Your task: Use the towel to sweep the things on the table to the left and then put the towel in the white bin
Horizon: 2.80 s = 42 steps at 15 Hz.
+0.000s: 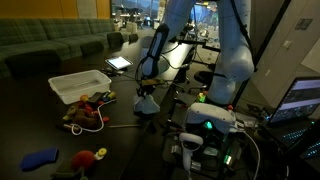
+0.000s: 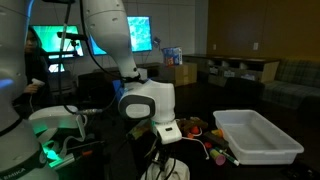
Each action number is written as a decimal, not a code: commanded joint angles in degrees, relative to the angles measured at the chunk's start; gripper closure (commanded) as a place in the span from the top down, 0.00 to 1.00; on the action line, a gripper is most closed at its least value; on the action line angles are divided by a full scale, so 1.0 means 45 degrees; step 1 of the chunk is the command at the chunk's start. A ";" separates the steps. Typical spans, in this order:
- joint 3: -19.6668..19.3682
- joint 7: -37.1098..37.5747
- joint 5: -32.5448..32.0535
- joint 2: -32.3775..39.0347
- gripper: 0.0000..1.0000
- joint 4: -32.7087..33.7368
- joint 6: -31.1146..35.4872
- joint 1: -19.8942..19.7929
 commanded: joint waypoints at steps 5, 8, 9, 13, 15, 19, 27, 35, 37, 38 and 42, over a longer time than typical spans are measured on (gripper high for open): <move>0.0245 0.0576 0.0102 0.1590 0.10 0.0326 -0.0539 0.1570; 0.1226 0.0231 0.0360 0.1669 0.10 0.0416 -0.0947 0.1380; 0.1512 0.0179 0.0411 0.1723 0.10 0.0474 -0.1037 0.1354; 0.2366 0.0189 0.0495 0.1976 0.10 0.1048 -0.1340 0.1562; 0.2617 0.0172 0.0464 0.2033 0.10 0.1417 -0.1545 0.1660; 0.3312 0.0113 0.0564 0.2412 0.10 0.2422 -0.1796 0.1869; 0.4324 -0.0021 0.0420 0.3698 0.10 0.5271 -0.2354 0.2933; 0.4345 0.0218 0.0231 0.5029 0.10 0.8248 -0.3060 0.4493; 0.4507 0.0264 0.0375 0.5248 0.10 0.8905 -0.3176 0.4702; 0.4554 0.0299 0.0417 0.5263 0.10 0.9122 -0.3202 0.4807; 0.4846 0.0386 0.0629 0.5385 0.10 1.0093 -0.3363 0.5012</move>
